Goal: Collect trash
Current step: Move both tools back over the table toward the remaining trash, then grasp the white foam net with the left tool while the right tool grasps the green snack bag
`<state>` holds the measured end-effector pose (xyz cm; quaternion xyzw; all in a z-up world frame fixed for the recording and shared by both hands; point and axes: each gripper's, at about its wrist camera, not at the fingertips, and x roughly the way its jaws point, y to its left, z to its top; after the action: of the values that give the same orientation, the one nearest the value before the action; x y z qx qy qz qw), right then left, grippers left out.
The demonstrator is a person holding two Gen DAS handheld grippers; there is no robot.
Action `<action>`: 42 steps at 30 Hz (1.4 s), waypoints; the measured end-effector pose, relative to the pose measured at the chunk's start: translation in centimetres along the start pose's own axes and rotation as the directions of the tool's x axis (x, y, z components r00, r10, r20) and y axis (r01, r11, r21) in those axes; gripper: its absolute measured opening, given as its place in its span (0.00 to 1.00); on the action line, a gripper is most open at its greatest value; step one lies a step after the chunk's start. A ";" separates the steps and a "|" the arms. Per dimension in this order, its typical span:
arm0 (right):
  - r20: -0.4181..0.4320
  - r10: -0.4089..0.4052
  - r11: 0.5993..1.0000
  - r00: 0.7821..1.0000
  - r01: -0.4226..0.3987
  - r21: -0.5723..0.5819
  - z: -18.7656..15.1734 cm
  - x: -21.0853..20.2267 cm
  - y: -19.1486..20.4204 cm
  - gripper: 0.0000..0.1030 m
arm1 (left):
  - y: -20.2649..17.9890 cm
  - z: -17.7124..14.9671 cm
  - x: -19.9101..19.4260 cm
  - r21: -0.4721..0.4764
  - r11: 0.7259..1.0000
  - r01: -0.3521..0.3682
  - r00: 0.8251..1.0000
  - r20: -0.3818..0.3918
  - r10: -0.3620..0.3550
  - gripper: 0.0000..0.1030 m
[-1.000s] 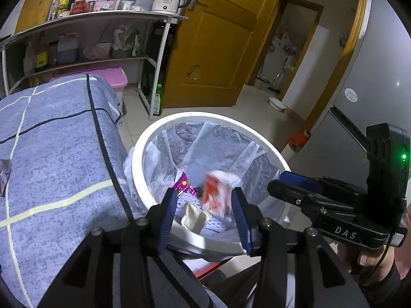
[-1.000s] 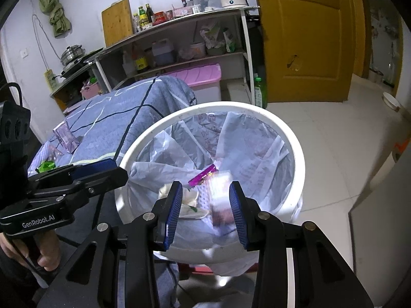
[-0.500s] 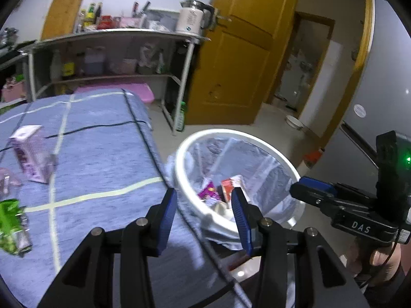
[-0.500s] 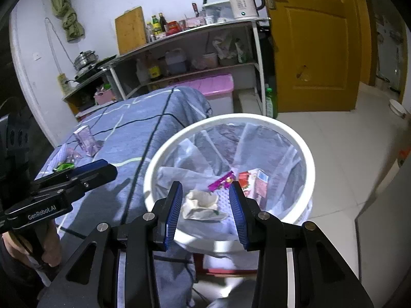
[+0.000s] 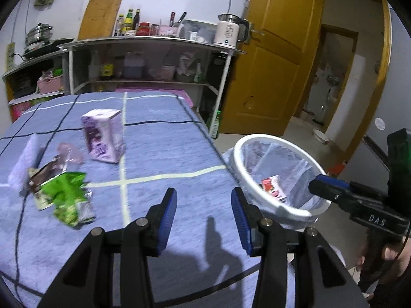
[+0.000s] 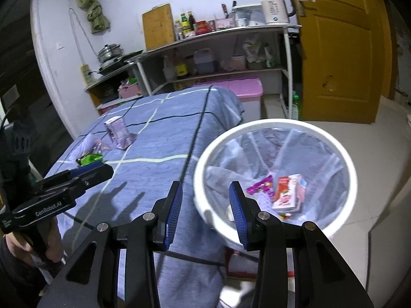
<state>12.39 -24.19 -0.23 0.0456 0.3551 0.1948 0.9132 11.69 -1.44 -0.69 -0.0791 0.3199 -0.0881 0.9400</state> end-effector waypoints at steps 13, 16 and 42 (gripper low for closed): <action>-0.067 0.105 0.991 0.992 -0.110 -0.077 -0.5 2.4 5.1 0.42 | 4.9 -2.3 -2.9 -0.062 0.993 -0.099 0.995 0.003 0.100 0.44; -0.089 0.125 0.986 0.988 -0.133 -0.098 -0.5 3.1 6.4 0.42 | 6.4 -2.6 -3.7 -0.088 0.988 -0.129 0.991 0.008 0.131 0.44; -0.221 0.279 0.937 0.935 -0.315 -0.149 1.1 10.9 16.5 0.42 | 17.5 -2.1 -5.9 -0.238 0.917 -0.319 0.944 0.005 0.330 0.44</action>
<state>15.07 -4.69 -2.63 -0.0041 0.4131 0.3662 0.8338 7.83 16.67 -2.44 -0.1372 0.3153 0.1091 0.9327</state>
